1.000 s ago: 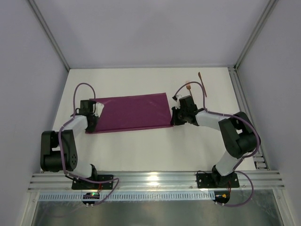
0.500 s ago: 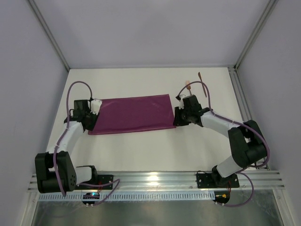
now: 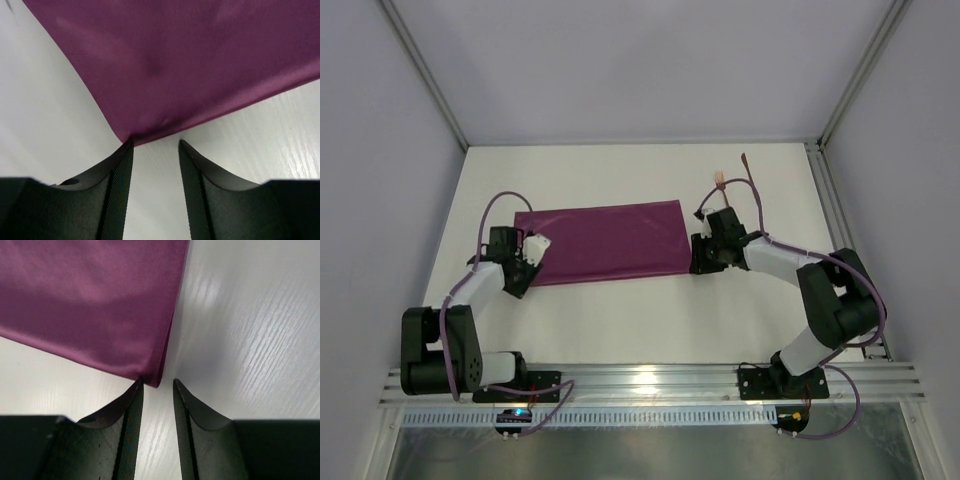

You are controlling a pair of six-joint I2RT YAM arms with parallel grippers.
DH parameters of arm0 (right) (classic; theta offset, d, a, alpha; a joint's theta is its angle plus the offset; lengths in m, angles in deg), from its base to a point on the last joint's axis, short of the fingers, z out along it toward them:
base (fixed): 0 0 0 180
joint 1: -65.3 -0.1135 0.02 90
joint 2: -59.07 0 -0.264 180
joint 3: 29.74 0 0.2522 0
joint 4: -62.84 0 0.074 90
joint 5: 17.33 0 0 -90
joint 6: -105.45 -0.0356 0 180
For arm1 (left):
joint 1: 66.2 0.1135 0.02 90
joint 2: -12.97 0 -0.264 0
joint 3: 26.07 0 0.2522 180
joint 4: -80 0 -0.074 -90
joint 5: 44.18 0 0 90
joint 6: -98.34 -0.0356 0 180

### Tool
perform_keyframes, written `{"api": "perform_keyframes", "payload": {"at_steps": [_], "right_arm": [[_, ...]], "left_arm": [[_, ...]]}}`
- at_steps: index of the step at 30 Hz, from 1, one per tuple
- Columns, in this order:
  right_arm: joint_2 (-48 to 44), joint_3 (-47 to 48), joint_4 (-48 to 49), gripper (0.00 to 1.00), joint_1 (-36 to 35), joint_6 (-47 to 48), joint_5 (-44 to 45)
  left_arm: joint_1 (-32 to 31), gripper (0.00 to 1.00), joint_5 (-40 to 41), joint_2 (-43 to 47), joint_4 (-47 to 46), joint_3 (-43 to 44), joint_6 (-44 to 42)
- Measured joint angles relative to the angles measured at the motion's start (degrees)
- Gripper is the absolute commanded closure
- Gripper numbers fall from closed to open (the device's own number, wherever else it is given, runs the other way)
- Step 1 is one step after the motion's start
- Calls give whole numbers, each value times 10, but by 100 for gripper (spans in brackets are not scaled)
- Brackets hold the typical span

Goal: Fold the napkin into a case and place the utensils inside
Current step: Smooth out the rectangle-folded napkin at the center of the board.

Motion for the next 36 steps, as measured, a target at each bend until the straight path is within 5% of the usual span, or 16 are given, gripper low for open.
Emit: {"api": "perform_keyframes", "payload": {"at_steps": [6,11,23,30,33,34,36], "right_arm": [[10,-13,26,71,1,-5,-6],[10,-26,52,96,1,-11,-7],[-54,-92,59,96,15,-26,-14],[-152,-149,15,96,16,-49,-2],[-216,-165,-18,91,16,-58,10],[-235,-168,-26,70,16,-63,13],[-266,-172,-45,64,16,-75,19]], "left_arm": [[-1,58,16,-32,-35,2,-2],[-1,58,13,-26,-37,-2,-2],[-1,53,-158,58,96,43,-2],[0,53,-179,55,121,74,14],[0,53,-178,43,121,74,22],[-1,53,-178,39,121,74,24],[-1,53,-177,31,121,74,30]]}}
